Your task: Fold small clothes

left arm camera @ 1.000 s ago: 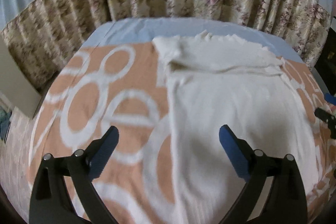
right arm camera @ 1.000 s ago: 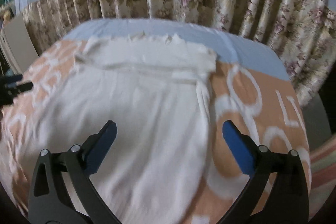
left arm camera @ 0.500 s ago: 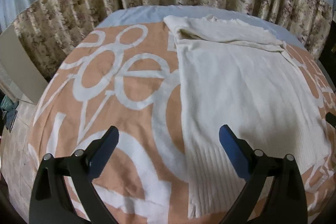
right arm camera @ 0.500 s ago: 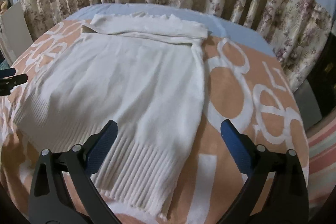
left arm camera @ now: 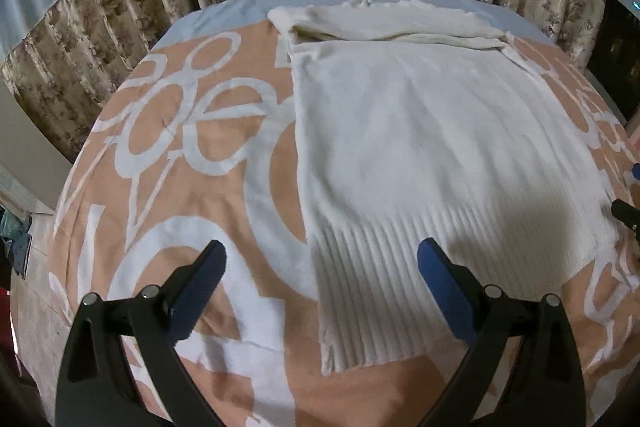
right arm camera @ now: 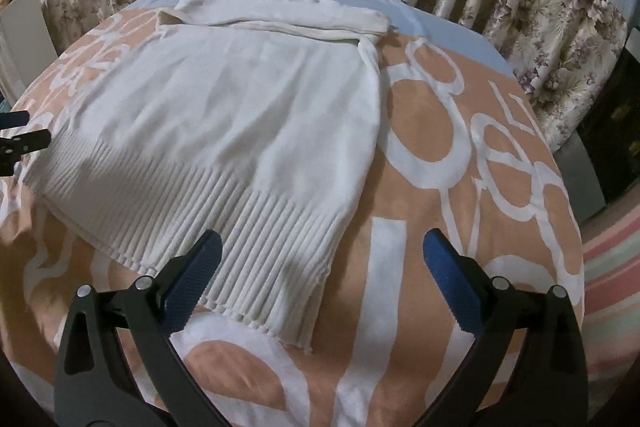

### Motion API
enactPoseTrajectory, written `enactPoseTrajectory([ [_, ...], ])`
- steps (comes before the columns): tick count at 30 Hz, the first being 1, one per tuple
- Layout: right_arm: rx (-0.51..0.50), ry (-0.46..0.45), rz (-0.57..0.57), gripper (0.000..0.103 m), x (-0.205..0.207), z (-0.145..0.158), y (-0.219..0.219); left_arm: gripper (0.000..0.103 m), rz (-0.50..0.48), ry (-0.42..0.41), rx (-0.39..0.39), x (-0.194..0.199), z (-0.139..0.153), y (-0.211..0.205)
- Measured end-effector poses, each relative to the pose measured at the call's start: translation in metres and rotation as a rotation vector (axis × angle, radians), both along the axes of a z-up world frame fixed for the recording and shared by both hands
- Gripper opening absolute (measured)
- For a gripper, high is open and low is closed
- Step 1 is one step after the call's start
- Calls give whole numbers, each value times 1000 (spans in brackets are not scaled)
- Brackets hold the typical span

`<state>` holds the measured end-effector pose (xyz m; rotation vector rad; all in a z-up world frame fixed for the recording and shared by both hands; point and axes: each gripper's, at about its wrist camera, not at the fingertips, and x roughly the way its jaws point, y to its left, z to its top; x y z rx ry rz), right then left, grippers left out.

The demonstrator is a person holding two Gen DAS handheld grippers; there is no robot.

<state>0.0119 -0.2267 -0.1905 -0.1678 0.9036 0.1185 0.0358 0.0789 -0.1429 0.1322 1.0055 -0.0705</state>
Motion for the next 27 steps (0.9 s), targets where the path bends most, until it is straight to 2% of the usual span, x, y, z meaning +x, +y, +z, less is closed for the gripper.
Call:
enactPoseTrajectory([
  [4,115,24,-2,100,3,4,-6,97,18,-2,27,2,-2,-5],
  [7,174,57,-24,96,6,1,-11,97,7,31,9,3,-7,-6],
  [11,182,77,-30,94,6,-4,-13,97,-5,50,28,0,-15,-9],
  [17,172,76,-58,100,7,-9,-16,97,-38,114,-43,0,-29,-10],
  [23,201,142,-73,100,10,-19,-23,96,-76,143,-110,-1,-34,-12],
  [24,210,157,-72,100,10,-22,-24,94,-82,144,-116,-2,-34,-13],
  [25,226,169,-66,100,9,-24,-24,81,-84,150,-117,-2,-35,-14],
  [26,239,179,-59,100,8,-25,-25,73,-86,165,-119,-1,-37,-15],
  [27,249,185,-57,100,7,-25,-26,73,-89,178,-122,-1,-38,-15],
])
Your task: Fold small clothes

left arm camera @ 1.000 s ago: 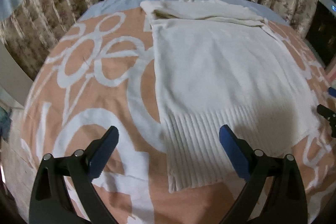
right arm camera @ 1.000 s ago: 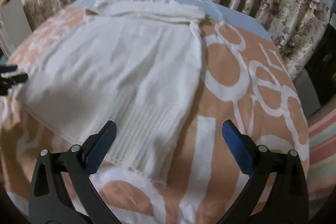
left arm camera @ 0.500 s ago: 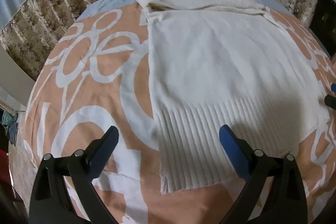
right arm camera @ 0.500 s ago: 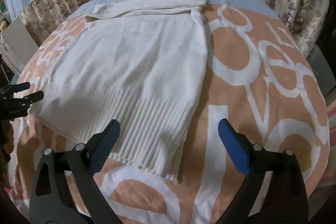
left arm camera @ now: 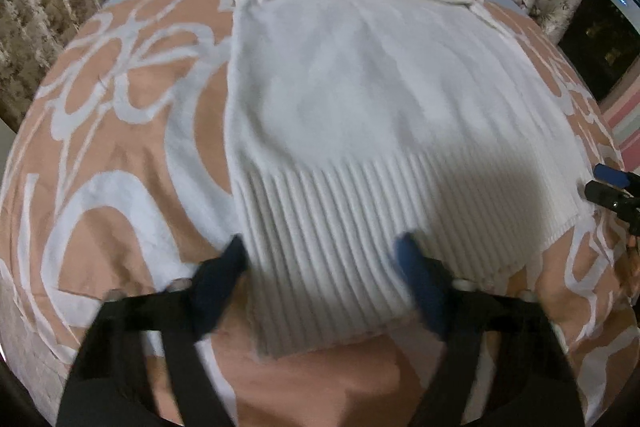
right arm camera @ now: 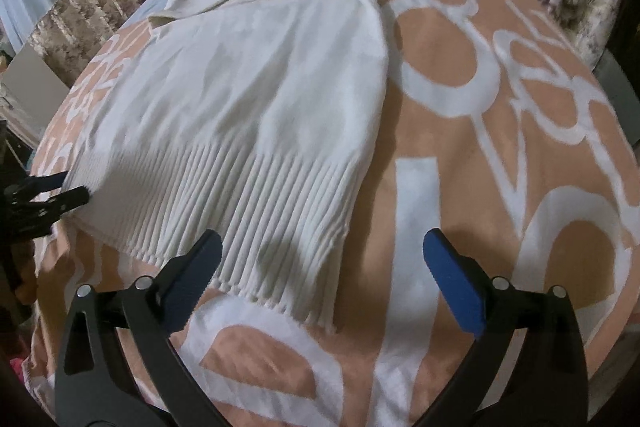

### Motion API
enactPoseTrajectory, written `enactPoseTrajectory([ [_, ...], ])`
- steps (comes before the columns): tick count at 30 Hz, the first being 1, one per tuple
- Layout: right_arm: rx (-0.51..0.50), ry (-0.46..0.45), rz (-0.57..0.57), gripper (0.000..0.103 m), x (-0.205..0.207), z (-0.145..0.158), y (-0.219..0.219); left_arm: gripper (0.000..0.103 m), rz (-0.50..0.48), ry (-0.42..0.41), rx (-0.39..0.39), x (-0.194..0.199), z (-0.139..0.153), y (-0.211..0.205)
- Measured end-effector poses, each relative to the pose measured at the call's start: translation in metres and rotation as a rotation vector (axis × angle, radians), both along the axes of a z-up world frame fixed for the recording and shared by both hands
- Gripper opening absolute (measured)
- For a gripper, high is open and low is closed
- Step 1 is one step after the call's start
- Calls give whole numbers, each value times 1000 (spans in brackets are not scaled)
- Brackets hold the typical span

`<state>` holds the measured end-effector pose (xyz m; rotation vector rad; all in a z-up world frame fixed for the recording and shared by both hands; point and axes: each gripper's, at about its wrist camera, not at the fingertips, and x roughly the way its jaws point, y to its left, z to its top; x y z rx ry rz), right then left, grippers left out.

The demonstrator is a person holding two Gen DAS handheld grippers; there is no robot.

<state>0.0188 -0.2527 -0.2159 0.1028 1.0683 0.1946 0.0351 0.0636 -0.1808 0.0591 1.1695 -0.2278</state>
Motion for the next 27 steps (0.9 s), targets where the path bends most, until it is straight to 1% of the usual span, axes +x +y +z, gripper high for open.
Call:
enactPoseTrajectory([
  [1,8,4,1,100,-1,0,-1,67,-10,0,-3,0,1,-1],
  [2,33,19,11,99,-1,-1,-1,65,-24,2,-2,-1,2,-2],
  [4,59,52,21,98,0,-3,-2,60,-55,3,23,-2,4,-8],
  [6,60,69,29,95,2,-5,0,55,-82,3,40,-4,5,-11],
  [7,58,72,34,89,2,-5,1,52,-91,5,41,-4,5,-12],
  [8,63,78,38,78,3,-6,1,44,-91,7,40,-3,5,-11],
  [9,63,84,38,73,3,-7,2,40,-92,10,36,-2,6,-11],
  [10,52,93,35,66,4,-8,3,30,-96,12,26,-1,6,-10],
  [12,39,87,48,43,5,-6,4,21,-105,15,19,0,7,-10],
  [13,46,91,66,28,5,-5,5,19,-120,11,29,0,7,-13],
  [14,49,96,82,20,5,-4,6,16,-138,3,46,0,7,-17],
  [16,12,98,126,15,5,-4,13,14,-170,-13,77,0,5,-22],
  [17,-4,92,140,9,6,-4,16,13,-180,-18,82,1,5,-23],
  [18,-12,83,150,7,7,-3,16,13,-189,-21,76,3,5,-22],
  [22,-37,28,165,6,10,6,13,12,-189,-31,41,7,8,-15],
  [24,-38,-16,177,6,14,13,11,12,-179,-59,39,10,12,-14],
  [27,-9,-74,179,6,23,26,9,12,-173,-120,18,18,24,-15],
])
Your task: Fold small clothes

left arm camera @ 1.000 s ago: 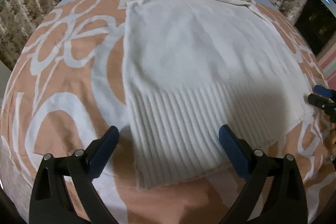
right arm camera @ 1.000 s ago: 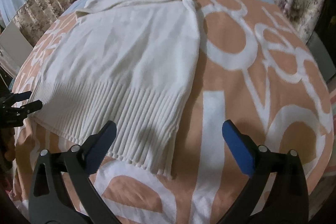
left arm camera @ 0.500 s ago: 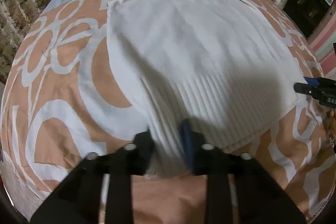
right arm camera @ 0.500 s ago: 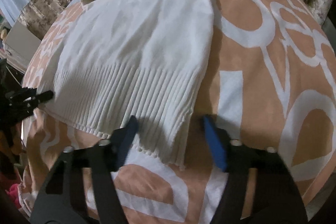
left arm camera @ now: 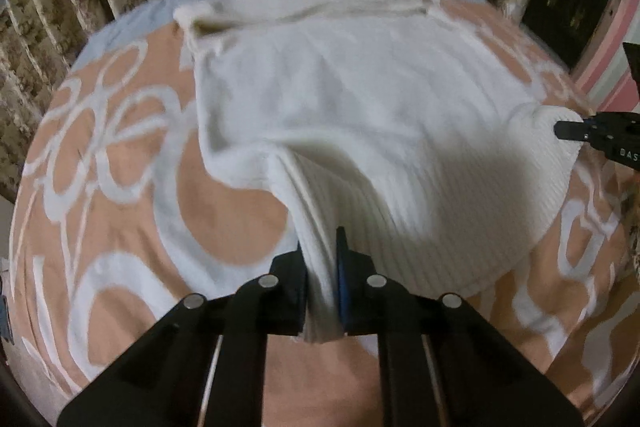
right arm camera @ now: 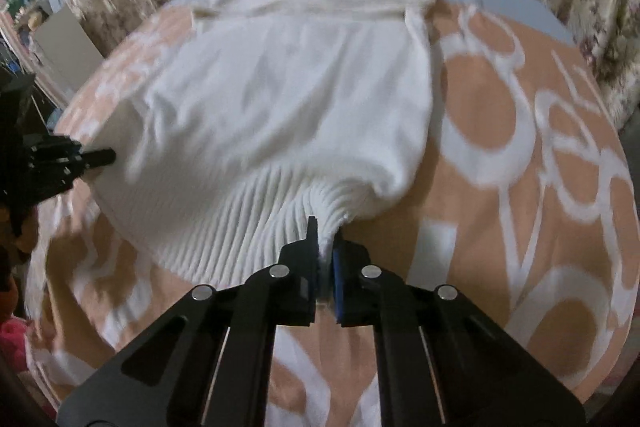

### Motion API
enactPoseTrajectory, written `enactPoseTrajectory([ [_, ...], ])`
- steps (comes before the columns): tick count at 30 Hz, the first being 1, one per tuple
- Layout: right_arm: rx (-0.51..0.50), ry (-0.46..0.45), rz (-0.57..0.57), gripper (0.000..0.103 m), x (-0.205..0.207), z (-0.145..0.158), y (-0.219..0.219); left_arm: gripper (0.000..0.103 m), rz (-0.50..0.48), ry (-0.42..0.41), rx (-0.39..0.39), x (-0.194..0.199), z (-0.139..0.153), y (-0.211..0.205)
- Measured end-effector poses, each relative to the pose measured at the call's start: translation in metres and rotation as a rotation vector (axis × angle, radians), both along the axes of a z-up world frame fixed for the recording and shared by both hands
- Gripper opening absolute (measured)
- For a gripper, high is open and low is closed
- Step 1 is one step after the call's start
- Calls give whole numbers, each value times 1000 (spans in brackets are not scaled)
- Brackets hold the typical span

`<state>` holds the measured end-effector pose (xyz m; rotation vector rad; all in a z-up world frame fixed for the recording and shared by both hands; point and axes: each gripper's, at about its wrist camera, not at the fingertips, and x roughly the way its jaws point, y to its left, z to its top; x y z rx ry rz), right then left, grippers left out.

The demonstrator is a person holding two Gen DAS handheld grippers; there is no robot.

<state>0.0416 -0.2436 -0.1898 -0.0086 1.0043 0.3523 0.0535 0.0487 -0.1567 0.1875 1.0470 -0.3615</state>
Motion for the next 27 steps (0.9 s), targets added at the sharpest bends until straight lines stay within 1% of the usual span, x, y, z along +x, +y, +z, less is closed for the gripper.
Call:
enactPoseTrajectory([
  [4,30,-86,-10,6,26,16,-1,12,10,-97,-9,25,16,-8],
  [8,42,-159,-32,6,59,25,0,12,77,-181,-9,62,27,-3],
  [13,93,-221,-98,6,109,34,-17,12,139,-185,-63,117,43,8],
  [17,133,-284,-122,6,148,56,-23,12,149,-239,-77,156,67,5],
  [18,139,-296,-126,6,164,63,-24,12,150,-240,-82,164,71,6],
  [20,143,-299,-137,6,190,70,-26,12,169,-232,-102,195,76,11],
  [21,144,-302,-143,6,206,73,-26,12,178,-224,-107,213,75,13],
  [22,142,-297,-144,6,218,74,-27,12,186,-214,-106,224,73,16],
  [24,148,-269,-137,6,244,73,-26,12,199,-155,-128,256,64,22],
  [25,142,-240,-136,6,261,68,-24,12,202,-129,-139,269,59,26],
  [27,126,-207,-139,6,284,59,-22,12,209,-88,-139,293,47,30],
])
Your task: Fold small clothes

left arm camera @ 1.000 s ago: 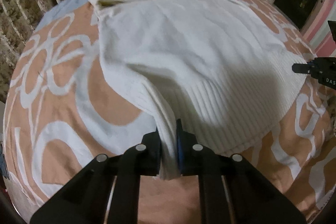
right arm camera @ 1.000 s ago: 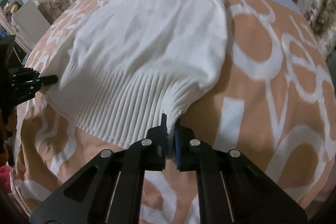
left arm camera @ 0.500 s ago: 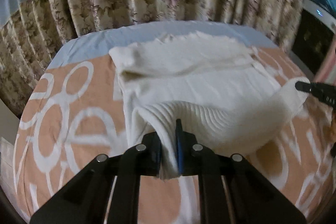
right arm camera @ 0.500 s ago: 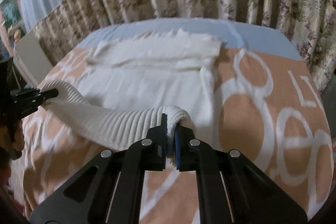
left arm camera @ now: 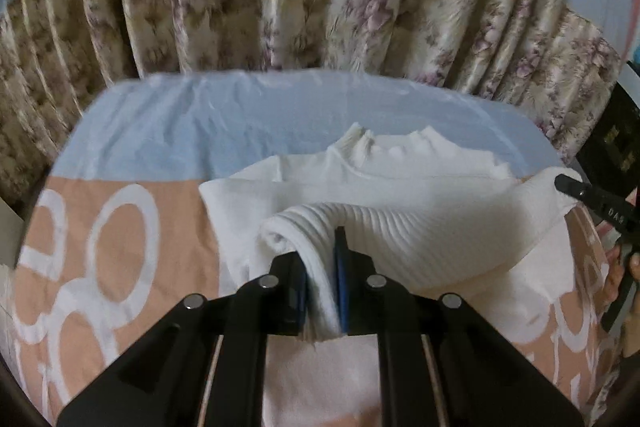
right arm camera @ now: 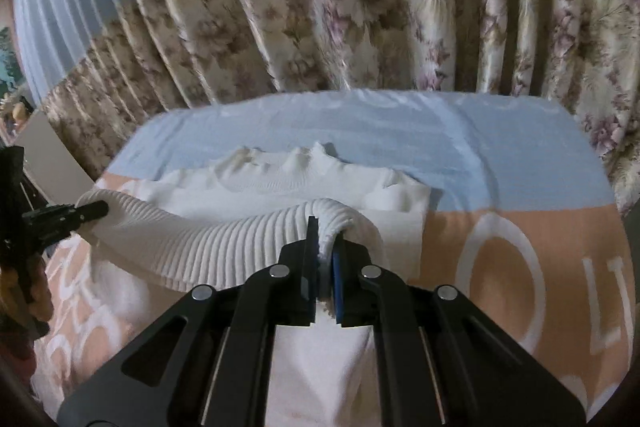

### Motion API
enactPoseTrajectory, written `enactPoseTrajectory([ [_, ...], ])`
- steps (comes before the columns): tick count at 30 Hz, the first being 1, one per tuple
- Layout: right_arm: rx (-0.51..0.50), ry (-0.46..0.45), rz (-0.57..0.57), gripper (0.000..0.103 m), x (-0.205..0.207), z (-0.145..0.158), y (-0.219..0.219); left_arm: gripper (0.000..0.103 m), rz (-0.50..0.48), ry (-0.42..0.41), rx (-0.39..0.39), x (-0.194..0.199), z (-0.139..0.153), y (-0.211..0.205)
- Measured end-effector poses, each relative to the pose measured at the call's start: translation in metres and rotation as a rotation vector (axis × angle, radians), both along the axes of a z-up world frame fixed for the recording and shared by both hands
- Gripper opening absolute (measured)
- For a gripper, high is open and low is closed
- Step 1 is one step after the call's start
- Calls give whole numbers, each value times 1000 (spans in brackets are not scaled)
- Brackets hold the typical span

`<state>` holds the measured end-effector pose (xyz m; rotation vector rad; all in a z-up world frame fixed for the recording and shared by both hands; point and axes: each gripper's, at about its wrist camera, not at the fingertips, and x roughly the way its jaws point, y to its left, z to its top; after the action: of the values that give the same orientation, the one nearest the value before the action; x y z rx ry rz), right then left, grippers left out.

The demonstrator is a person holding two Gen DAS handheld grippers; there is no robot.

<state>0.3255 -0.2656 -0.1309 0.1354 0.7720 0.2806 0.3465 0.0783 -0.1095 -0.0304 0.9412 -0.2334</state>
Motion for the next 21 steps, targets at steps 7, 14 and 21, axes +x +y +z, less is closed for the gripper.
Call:
enactPoseTrajectory([
  [7,-67,96,-27,6,41,-51,-2,13,-61,68,80,34,-38,-12],
  [14,-89,121,-14,6,53,-64,0,15,-129,59,188,39,-55,-23],
  [21,83,176,-54,15,83,-49,-17,19,-113,126,66,71,-39,-11],
])
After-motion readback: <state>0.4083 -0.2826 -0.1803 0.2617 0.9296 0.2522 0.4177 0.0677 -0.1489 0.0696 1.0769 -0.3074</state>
